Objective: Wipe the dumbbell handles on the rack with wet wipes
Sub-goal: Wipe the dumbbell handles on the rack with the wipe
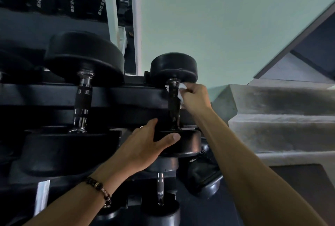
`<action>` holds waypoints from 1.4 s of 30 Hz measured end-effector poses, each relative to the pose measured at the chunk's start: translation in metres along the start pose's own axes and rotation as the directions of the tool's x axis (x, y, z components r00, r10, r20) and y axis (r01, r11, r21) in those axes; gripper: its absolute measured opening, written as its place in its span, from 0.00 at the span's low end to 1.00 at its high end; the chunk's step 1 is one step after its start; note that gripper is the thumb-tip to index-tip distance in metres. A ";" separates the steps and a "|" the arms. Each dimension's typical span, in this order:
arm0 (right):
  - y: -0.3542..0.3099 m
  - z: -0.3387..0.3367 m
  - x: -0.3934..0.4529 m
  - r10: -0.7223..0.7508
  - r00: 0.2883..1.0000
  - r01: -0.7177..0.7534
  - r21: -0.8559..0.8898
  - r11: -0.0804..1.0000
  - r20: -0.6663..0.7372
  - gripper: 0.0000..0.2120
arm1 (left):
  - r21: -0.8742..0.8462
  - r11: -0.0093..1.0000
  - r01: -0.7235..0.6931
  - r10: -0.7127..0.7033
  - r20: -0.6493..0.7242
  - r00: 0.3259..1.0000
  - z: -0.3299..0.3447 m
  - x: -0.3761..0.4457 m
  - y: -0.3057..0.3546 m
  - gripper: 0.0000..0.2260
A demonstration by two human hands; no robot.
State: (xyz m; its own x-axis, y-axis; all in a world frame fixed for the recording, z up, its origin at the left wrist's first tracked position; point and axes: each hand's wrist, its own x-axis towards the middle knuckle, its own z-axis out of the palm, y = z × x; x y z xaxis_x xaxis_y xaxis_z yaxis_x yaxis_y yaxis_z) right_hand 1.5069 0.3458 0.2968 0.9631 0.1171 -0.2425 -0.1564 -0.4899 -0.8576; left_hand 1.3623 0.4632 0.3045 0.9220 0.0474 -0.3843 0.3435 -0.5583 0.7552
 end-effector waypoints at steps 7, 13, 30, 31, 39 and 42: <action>0.010 -0.025 -0.031 -0.047 0.989 0.061 -0.092 0.994 0.143 0.05 | -0.014 0.999 -0.036 0.036 0.017 0.999 -0.002 0.000 0.001 0.39; -0.004 -0.009 -0.006 0.078 0.997 -0.078 0.130 0.989 0.001 0.06 | 0.041 0.999 -0.010 0.010 0.014 1.000 -0.002 0.000 -0.002 0.42; -0.003 -0.033 -0.030 0.031 0.924 0.144 -0.422 0.895 0.381 0.09 | -0.030 0.999 0.016 -0.017 -0.042 0.999 0.005 0.003 -0.008 0.38; -0.004 -0.029 -0.025 0.015 0.953 0.096 -0.346 0.933 0.303 0.06 | -0.023 1.000 0.019 -0.020 -0.037 0.999 0.005 0.003 -0.007 0.41; 0.003 -0.027 -0.038 0.011 0.947 0.115 -0.371 0.922 0.321 0.09 | -0.017 1.000 0.010 -0.010 -0.028 1.000 0.007 0.006 -0.013 0.45; -0.010 -0.011 -0.015 -0.091 0.995 0.098 -0.193 0.976 0.046 0.13 | -0.034 0.999 0.007 -0.007 -0.012 1.000 0.009 0.008 -0.017 0.51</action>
State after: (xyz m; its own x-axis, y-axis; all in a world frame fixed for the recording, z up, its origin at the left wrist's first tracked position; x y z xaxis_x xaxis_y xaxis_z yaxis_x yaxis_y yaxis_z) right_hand 1.4960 0.3394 0.3142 0.9622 0.2004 -0.1843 -0.0162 -0.6335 -0.7735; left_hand 1.3619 0.4656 0.2839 0.9215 0.0611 -0.3836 0.3557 -0.5291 0.7704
